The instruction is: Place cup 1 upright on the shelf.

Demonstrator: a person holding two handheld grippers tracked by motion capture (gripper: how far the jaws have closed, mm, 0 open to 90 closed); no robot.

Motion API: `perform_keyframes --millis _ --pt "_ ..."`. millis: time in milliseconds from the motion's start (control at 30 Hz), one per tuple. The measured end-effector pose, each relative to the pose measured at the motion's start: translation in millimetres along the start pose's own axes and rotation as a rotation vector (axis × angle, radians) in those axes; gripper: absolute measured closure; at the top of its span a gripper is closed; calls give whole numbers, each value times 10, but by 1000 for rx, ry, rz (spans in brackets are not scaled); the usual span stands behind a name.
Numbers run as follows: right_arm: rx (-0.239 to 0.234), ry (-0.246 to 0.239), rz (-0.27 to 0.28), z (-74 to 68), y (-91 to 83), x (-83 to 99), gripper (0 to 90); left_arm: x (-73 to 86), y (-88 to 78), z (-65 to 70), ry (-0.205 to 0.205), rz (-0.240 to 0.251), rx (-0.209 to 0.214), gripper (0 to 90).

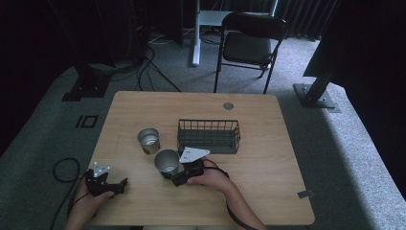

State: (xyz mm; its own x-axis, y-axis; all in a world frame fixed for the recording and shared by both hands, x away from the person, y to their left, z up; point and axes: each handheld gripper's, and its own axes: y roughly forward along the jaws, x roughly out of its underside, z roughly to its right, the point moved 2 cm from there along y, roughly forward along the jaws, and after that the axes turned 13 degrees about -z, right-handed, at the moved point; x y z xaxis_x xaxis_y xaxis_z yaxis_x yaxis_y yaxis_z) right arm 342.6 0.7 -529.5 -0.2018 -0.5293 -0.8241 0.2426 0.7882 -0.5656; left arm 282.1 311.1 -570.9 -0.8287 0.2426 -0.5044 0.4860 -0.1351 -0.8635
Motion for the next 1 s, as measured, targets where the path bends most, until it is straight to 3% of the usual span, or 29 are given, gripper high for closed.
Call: perform_keyframes --millis 500,1000 --pt "5 28 5 -3 -5 -40 129 0 0 0 0 0 0 4" --pt "15 65 43 39 -204 -218 130 -1 0 1 -1 1 0 4"
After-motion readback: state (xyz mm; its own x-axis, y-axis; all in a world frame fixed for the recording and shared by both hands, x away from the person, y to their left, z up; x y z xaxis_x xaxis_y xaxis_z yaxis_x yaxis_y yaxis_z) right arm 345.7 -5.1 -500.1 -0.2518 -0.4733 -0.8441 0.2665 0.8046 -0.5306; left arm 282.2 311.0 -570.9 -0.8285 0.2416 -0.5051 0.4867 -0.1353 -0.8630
